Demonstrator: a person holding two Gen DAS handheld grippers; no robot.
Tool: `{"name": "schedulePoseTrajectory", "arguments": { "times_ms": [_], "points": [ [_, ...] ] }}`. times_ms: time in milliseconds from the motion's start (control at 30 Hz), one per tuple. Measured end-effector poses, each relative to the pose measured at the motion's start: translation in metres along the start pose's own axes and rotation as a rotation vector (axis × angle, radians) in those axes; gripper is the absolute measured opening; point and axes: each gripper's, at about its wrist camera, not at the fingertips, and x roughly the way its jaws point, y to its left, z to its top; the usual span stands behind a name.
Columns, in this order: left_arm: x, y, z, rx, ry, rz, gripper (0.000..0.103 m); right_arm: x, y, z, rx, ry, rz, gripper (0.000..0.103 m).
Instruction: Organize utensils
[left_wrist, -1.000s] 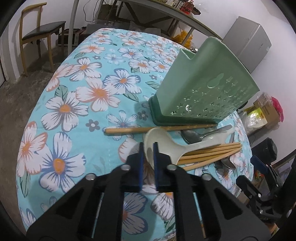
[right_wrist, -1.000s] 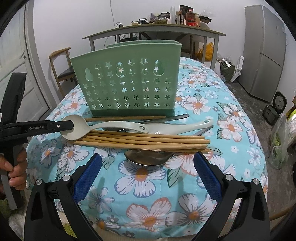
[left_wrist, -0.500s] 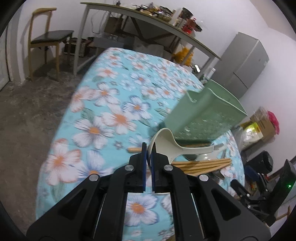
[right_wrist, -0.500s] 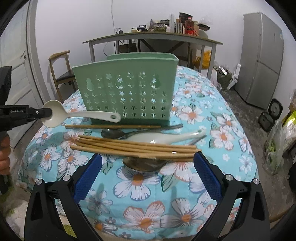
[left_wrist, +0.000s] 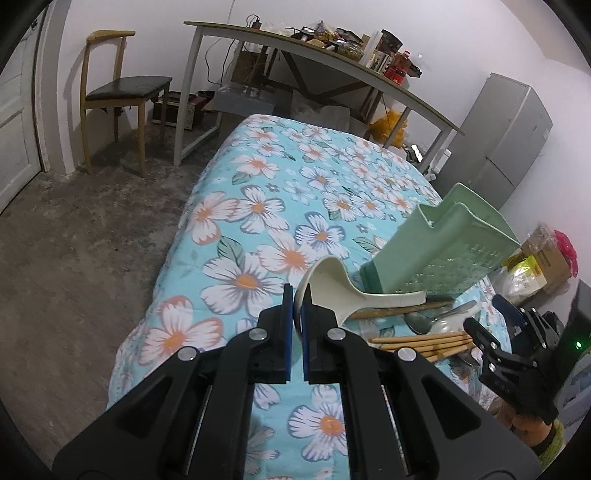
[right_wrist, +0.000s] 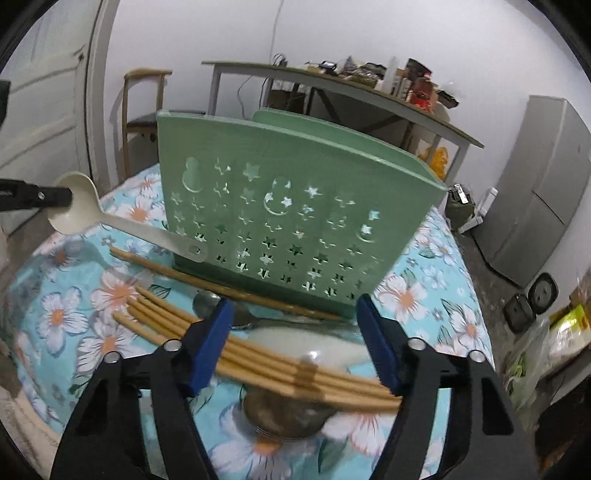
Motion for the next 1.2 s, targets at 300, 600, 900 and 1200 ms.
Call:
{"name": "schedulePoseTrajectory", "arguments": {
  "times_ms": [300, 600, 900, 1200],
  "points": [
    [0.007, 0.014, 0.000, -0.026, 0.007, -0.009, 0.003, 0.034, 0.024, 0.002, -0.261, 0.120, 0.026, 0.052],
    [0.013, 0.021, 0.002, -0.047, 0.014, -0.029, 0.003, 0.035, 0.057, 0.008, -0.650, 0.190, 0.120, 0.048],
    [0.017, 0.027, 0.001, -0.072, 0.012, -0.041, 0.003, 0.036, 0.084, 0.015, -0.790, 0.172, 0.156, 0.048],
    [0.016, 0.027, 0.001, -0.071, 0.010, -0.040, 0.003, 0.039, 0.112, 0.002, -0.778, 0.126, 0.024, 0.023]
  ]
}}
